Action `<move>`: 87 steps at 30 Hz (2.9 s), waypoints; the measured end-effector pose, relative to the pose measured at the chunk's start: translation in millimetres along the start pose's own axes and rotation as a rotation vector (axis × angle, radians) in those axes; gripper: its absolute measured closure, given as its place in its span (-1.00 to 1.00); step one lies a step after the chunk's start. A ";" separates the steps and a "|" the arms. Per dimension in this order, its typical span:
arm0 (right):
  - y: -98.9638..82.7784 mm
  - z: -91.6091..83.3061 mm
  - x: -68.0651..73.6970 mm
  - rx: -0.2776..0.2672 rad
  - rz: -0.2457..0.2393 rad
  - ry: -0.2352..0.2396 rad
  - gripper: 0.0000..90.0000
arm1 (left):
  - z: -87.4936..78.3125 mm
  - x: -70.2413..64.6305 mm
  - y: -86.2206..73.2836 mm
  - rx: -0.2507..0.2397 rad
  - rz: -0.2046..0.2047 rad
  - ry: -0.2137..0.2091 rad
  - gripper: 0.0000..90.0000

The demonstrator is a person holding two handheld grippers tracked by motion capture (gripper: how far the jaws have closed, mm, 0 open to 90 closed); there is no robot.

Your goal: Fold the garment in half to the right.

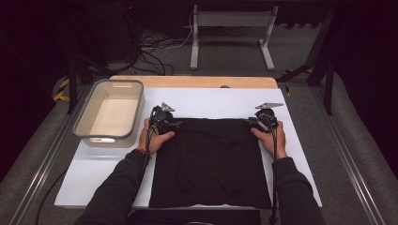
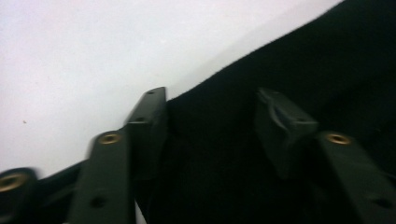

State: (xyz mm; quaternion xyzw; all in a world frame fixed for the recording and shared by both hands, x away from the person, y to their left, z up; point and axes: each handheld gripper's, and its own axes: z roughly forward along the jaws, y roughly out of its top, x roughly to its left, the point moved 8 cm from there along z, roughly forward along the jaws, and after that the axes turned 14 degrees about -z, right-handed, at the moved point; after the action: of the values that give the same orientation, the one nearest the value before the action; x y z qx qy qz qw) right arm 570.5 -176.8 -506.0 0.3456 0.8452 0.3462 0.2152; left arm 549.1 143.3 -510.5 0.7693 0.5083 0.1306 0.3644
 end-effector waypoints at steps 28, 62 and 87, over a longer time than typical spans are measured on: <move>27.8 -36.0 -8.6 -0.155 0.007 -0.279 0.26 | -6.5 -18.0 54.6 -0.150 0.023 0.086 0.47; -34.2 -69.3 151.8 -0.043 -0.239 0.136 0.22 | -81.1 -130.9 -102.5 -0.001 0.344 -0.320 0.02; -19.6 -124.7 177.6 -0.192 -0.265 0.204 0.91 | -129.3 -138.4 -109.5 -0.036 0.395 -0.410 0.99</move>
State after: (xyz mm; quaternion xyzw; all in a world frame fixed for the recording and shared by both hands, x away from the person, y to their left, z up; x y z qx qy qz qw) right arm 368.1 -111.2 -459.3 0.1723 0.8639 0.4270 0.2042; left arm 337.8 101.1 -472.4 0.8571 0.2619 0.0497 0.4409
